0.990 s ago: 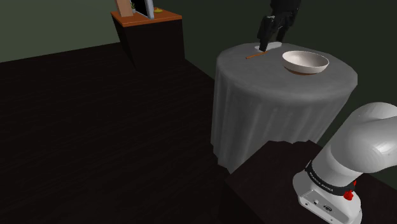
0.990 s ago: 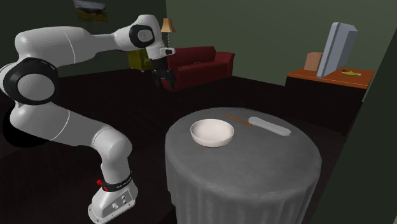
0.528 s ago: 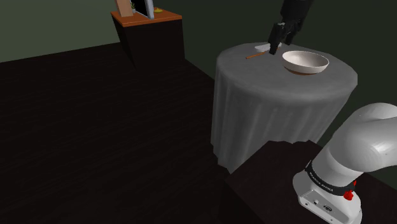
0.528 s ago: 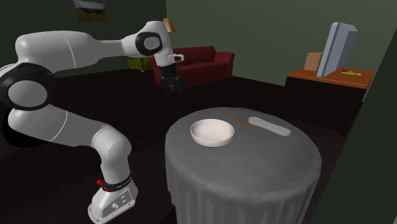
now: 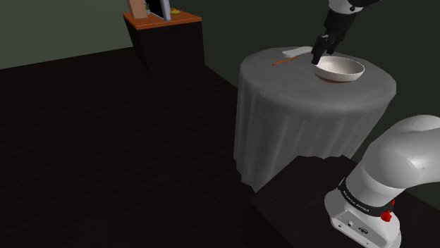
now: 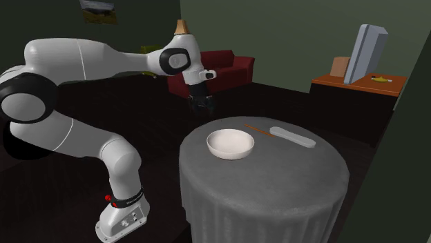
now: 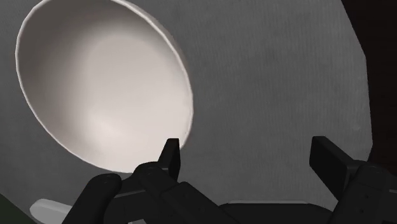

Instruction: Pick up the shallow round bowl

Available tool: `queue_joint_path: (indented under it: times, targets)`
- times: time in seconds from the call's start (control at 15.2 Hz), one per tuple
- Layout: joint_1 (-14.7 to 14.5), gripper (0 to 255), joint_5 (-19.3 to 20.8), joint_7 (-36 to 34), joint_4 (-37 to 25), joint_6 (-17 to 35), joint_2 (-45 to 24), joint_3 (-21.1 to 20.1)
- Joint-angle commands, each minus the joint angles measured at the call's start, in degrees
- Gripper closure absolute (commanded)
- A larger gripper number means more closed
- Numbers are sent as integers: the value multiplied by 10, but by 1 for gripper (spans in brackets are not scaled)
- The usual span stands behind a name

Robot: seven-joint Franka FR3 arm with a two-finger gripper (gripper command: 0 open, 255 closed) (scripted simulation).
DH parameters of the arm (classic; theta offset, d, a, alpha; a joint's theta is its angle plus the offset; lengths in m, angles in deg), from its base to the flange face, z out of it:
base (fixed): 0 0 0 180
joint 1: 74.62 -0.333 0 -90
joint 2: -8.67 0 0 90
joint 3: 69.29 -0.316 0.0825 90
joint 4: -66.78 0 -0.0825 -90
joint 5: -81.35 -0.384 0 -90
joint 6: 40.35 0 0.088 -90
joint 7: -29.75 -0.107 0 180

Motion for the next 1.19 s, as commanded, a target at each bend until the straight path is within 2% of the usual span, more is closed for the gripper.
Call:
queue_joint_path:
  times: [0.0,0.2,0.66,0.79,0.86,1.12]
  targets:
    - [10,0,16,20,7,19,-4,23]
    - [20,0,33,45,11,46,-19,54]
    - [26,0,46,37,67,103,-21,65]
    - [26,0,46,37,67,103,-21,65]
    - [26,255,46,37,67,103,-21,65]
    - [26,255,46,37,66,102,-21,65]
